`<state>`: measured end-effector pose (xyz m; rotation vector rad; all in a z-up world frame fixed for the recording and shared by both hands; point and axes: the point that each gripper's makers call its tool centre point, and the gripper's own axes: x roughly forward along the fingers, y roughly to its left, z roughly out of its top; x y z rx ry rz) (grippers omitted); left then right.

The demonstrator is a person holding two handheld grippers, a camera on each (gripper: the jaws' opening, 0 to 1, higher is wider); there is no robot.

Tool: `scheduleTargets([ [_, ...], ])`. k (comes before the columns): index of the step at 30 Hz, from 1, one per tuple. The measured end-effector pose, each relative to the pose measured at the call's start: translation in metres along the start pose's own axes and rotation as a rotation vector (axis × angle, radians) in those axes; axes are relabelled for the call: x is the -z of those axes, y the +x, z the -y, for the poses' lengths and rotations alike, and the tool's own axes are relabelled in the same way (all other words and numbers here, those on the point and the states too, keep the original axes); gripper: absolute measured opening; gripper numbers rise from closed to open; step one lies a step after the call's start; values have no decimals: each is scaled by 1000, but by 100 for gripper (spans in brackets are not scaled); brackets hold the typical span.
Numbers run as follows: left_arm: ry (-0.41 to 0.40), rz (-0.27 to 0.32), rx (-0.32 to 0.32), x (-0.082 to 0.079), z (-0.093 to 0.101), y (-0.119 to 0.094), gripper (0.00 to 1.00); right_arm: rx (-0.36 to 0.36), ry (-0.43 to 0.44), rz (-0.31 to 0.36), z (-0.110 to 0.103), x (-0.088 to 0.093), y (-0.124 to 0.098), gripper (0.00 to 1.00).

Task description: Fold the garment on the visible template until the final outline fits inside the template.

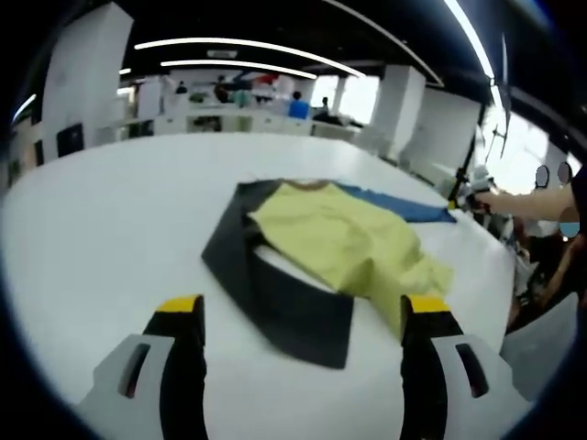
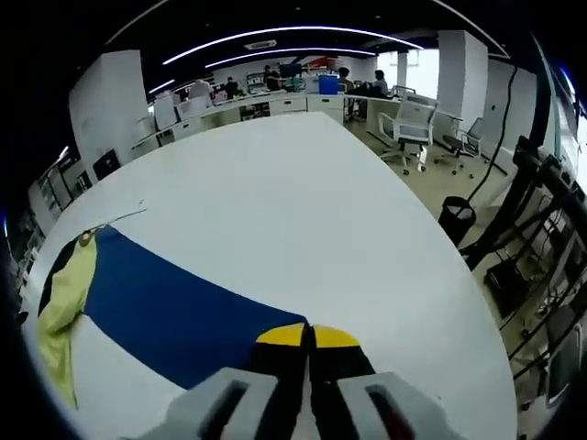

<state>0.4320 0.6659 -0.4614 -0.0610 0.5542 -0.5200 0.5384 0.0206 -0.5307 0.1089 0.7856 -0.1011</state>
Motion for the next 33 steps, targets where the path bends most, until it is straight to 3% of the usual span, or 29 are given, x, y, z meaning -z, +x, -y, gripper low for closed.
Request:
scheduleTargets([
  [2, -4, 0, 0, 1, -1, -1, 84, -3, -20, 36, -1, -3, -2, 3],
  [7, -5, 1, 2, 2, 0, -2, 84, -48, -69, 64, -7, -3, -8, 25],
  [11, -8, 6, 7, 2, 2, -2, 84, -145, -106, 118, -24, -5, -17, 38],
  [15, -10, 12, 11, 1, 3, -2, 84, -234, -94, 144, -42, -4, -27, 57],
  [21, -14, 20, 19, 0, 5, -4, 84, -352, -100, 217, -71, -8, -49, 71],
  [33, -20, 30, 30, 2, 7, -8, 84, -498, -192, 241, -112, 7, -85, 99],
])
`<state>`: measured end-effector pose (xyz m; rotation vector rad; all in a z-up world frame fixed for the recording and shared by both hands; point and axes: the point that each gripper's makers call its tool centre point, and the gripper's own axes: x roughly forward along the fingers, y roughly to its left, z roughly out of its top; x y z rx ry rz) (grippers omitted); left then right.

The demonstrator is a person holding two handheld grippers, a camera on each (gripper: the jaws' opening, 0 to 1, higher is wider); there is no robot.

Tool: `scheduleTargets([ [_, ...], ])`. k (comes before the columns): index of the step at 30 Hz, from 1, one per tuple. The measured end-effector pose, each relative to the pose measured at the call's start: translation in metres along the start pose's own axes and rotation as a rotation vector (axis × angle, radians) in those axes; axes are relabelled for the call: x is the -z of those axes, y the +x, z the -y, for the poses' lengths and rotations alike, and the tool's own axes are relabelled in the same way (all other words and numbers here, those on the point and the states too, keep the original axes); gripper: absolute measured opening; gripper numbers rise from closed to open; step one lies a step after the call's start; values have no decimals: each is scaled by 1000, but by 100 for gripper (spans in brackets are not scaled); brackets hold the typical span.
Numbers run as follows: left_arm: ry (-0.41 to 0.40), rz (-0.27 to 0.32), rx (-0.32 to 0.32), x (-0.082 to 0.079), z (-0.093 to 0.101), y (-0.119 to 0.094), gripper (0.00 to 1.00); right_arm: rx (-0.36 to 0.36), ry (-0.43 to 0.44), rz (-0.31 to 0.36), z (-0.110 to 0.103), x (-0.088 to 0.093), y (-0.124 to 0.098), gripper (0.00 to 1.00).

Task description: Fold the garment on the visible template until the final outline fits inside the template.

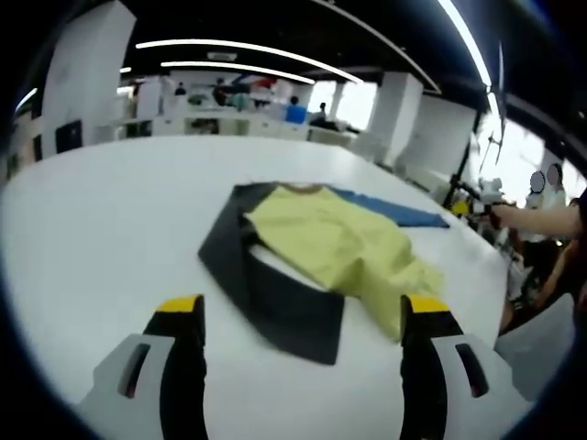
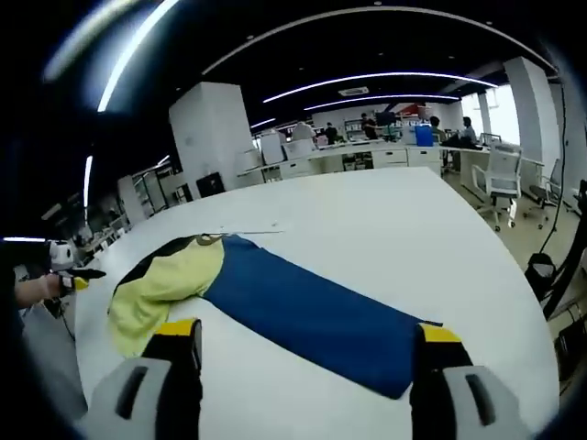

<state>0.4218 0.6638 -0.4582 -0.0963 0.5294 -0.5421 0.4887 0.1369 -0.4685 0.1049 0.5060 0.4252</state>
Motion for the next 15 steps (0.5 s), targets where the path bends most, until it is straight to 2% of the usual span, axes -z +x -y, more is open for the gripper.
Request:
scheduleTargets([
  [6, -9, 3, 11, 3, 2, -1, 84, -46, -6, -2, -26, -1, -10, 100],
  [15, -5, -23, 13, 13, 0, -2, 83, -81, -4, 42, -58, -6, -22, 100],
])
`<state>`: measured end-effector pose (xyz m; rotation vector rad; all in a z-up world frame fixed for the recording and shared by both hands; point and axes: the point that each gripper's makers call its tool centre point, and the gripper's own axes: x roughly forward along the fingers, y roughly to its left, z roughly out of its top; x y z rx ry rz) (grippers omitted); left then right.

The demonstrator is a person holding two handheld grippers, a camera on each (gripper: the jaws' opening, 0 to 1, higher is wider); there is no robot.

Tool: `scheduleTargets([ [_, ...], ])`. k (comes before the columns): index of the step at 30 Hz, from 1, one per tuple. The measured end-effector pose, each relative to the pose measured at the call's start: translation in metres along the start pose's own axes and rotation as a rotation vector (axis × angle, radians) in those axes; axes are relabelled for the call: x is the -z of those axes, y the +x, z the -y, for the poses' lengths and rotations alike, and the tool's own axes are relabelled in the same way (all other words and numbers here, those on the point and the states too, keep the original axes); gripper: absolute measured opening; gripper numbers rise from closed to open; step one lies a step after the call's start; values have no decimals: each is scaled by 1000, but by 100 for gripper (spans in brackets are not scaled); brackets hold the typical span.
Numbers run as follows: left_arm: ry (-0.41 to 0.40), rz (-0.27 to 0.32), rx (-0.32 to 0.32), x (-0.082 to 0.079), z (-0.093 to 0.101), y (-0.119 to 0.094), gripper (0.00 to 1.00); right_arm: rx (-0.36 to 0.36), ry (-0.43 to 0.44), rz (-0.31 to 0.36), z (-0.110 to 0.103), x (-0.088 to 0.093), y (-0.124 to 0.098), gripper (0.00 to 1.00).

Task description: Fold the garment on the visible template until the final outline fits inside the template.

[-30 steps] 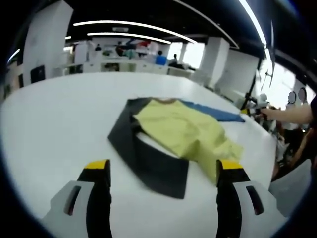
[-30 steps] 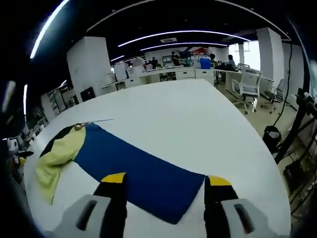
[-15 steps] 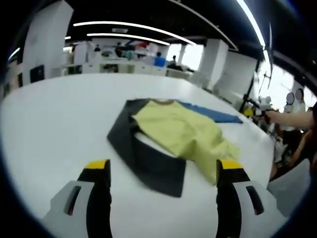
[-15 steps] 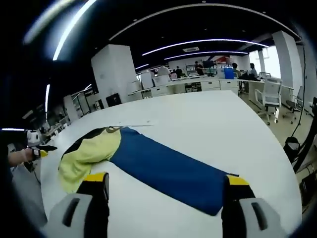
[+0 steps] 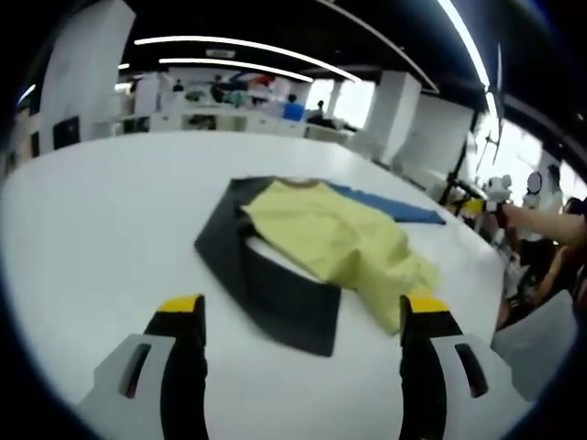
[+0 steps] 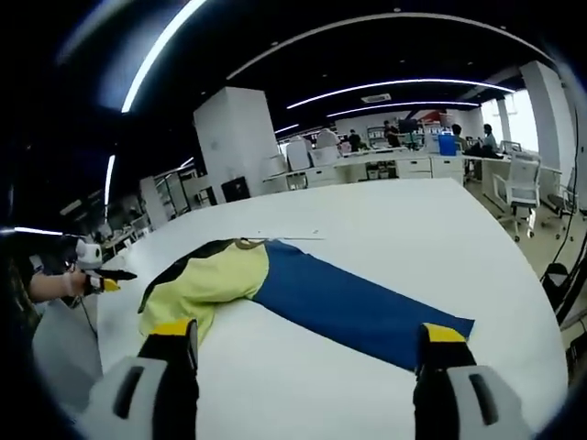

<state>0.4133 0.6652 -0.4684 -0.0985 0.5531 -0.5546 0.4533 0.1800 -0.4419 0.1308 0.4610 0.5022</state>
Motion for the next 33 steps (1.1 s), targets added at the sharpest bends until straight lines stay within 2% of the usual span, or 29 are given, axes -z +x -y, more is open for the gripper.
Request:
scheduleTargets([
  [6, 13, -54, -2, 19, 2, 7, 80, -20, -10, 14, -14, -3, -4, 100],
  [11, -13, -77, -13, 30, 3, 14, 72, -23, -16, 18, -15, -5, -7, 100],
  [14, -31, -93, -6, 35, 6, 14, 62, -21, -16, 22, -14, -5, -8, 100],
  [20, -55, -111, -22, 43, 0, 16, 53, -18, -10, 26, -15, -4, -9, 99],
  [24, -90, -130, -17, 51, 1, 16, 36, -22, -4, 31, -17, -4, -9, 98],
  [28, -110, -168, -33, 60, 0, 18, 35, -22, 9, 40, -20, 0, -9, 97],
  [33, -99, -170, -39, 57, 0, 24, 27, -21, 19, 42, -21, 3, -13, 97],
])
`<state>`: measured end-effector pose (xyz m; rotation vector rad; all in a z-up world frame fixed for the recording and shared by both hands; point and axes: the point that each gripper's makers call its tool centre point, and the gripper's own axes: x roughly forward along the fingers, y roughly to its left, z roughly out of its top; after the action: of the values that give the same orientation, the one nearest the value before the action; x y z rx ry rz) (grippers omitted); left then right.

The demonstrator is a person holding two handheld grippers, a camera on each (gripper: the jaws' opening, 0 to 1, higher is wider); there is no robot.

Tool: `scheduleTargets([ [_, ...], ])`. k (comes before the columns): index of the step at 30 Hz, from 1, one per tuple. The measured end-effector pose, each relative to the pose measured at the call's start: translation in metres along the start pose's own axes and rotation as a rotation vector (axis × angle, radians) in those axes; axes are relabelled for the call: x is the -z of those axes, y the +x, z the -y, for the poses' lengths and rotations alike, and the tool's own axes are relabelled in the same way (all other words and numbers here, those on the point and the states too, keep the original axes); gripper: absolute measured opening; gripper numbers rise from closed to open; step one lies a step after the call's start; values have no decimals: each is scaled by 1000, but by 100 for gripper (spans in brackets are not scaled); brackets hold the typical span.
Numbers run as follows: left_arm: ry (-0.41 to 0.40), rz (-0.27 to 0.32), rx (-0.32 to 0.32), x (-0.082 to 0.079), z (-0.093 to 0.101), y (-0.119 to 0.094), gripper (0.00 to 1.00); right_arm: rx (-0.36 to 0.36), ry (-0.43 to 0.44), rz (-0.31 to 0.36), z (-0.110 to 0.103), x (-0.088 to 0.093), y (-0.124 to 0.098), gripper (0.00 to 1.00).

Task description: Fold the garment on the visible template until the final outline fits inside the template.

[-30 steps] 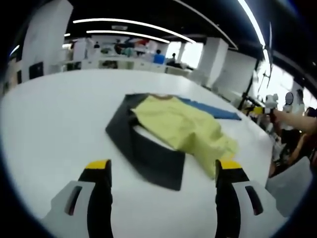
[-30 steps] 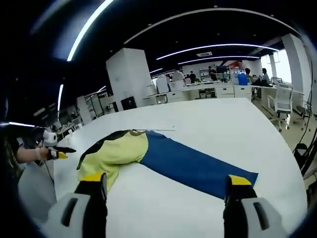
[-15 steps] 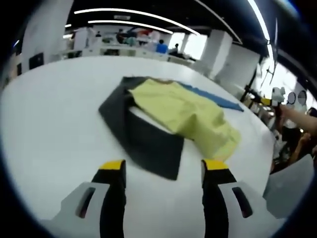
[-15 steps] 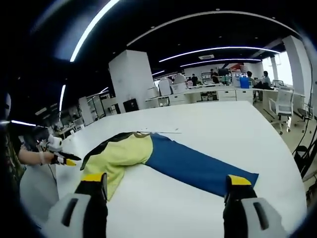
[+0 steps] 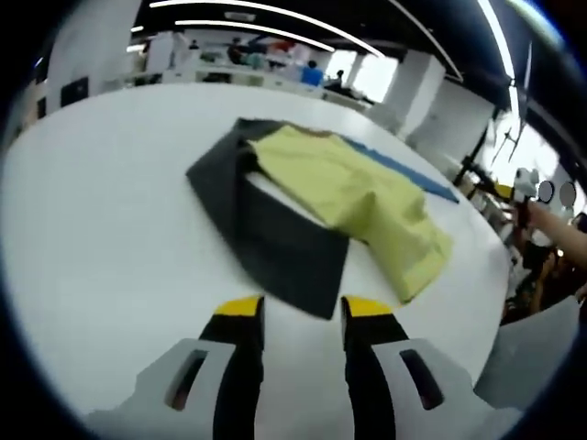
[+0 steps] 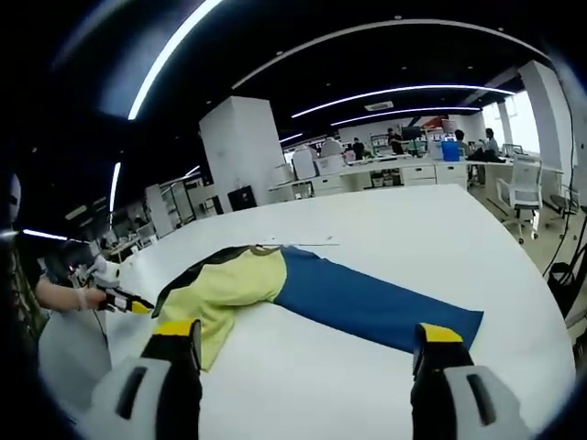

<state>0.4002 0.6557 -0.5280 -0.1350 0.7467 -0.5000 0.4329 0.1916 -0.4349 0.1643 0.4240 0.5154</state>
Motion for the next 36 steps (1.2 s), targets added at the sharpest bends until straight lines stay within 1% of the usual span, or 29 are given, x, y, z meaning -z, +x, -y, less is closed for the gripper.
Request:
scheduleTargets([
  [4, -17, -3, -6, -1, 1, 4, 20, 10, -1, -3, 3, 1, -3, 96],
  [6, -4, -9, -23, -1, 0, 6, 15, 15, 5, 1, 5, 1, -6, 95],
  [9, -21, -7, -31, -3, -2, 8, 9, 23, 12, 5, 6, 2, -9, 95],
  [12, -27, -16, -31, -1, -3, 9, 0, 27, 16, 3, 7, 4, -11, 94],
  [15, -38, -15, -23, -3, -3, 7, 0, 31, 22, 3, 7, 7, -13, 93],
  [20, -54, -16, -15, -2, -2, 6, 0, 32, 27, 1, 6, 9, -12, 92],
  [28, -84, 0, -4, -5, -3, -7, 0, 21, 31, 1, 3, 8, -7, 92],
  [33, -86, 9, -11, -8, -14, -18, 0, 14, 30, -4, 1, 9, -4, 92],
  [36, -75, 11, -27, -11, -24, -28, 0, 13, 26, -7, 0, 9, -4, 92],
])
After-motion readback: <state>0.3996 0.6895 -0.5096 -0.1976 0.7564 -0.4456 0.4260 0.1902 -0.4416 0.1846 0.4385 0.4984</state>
